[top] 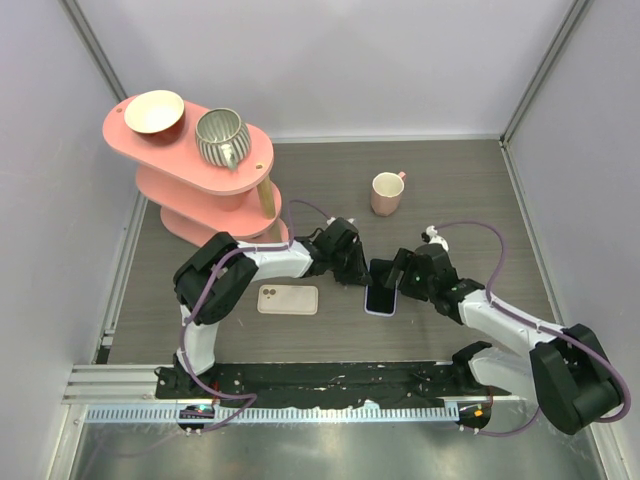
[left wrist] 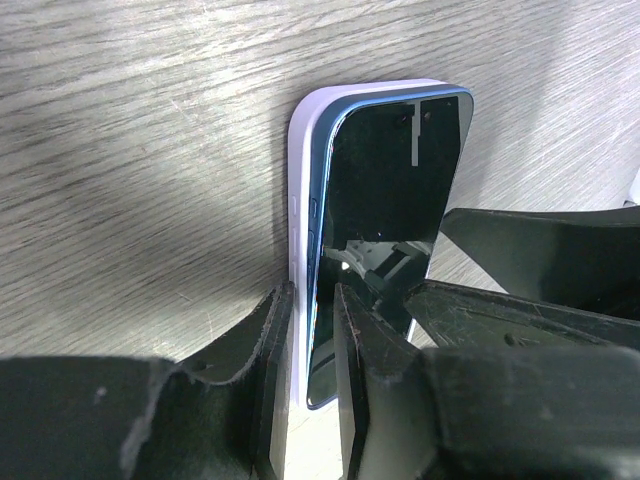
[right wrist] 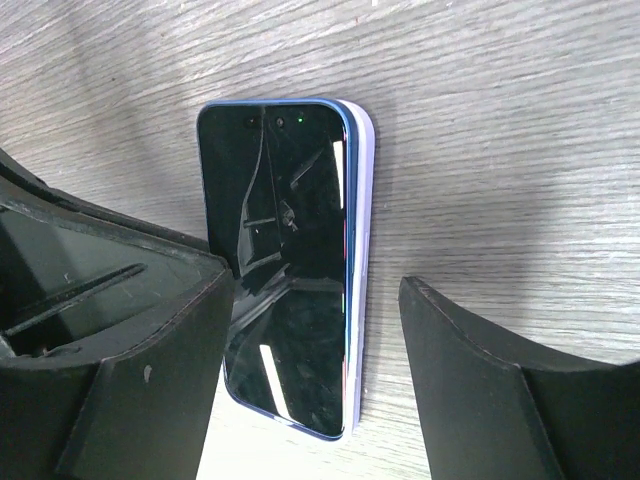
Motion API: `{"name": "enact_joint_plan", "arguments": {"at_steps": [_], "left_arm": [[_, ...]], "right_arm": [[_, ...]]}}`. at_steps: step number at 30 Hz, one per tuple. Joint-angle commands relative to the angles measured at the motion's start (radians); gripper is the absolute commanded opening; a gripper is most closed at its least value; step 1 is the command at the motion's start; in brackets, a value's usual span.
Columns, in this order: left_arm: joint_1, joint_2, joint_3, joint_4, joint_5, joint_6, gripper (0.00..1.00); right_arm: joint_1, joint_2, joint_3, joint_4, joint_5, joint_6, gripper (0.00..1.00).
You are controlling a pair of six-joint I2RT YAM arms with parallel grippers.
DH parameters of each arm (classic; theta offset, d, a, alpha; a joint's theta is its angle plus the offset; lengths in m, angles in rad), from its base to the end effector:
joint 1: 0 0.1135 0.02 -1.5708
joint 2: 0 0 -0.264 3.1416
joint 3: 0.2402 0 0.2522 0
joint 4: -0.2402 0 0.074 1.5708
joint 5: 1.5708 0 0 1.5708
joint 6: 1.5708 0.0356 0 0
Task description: Put the phone into the phone case
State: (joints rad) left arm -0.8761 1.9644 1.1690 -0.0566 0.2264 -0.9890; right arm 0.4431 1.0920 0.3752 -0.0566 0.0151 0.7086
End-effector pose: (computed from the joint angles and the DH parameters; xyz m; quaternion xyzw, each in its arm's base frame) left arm 0.2545 -0.3179 0.1426 -0.0128 0.9309 -0.3437 0.1233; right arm 0.1817 0.0856 0.1556 0.1249 0.9130 0.2056 0.3294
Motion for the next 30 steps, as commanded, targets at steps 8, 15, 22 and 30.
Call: {"name": "enact_joint_plan", "arguments": {"at_steps": [8, 15, 22, 30], "left_arm": [[-0.009, 0.016, -0.045, 0.034, 0.022, -0.034, 0.24], [-0.009, 0.021, -0.051, 0.046, 0.028, -0.048, 0.24], [-0.012, 0.008, -0.066, 0.046, 0.013, -0.048, 0.24], [-0.021, 0.017, -0.049, 0.046, 0.013, -0.045, 0.24]], "right_arm": [[0.006, 0.046, 0.024, 0.124, -0.125, -0.031, 0.8], [-0.004, -0.003, 0.06, 0.113, -0.248, -0.069, 0.83], [-0.073, -0.087, 0.028, 0.253, -0.43, 0.017, 0.84], [-0.103, -0.004, -0.038, 0.366, -0.484, 0.061, 0.84]]}}
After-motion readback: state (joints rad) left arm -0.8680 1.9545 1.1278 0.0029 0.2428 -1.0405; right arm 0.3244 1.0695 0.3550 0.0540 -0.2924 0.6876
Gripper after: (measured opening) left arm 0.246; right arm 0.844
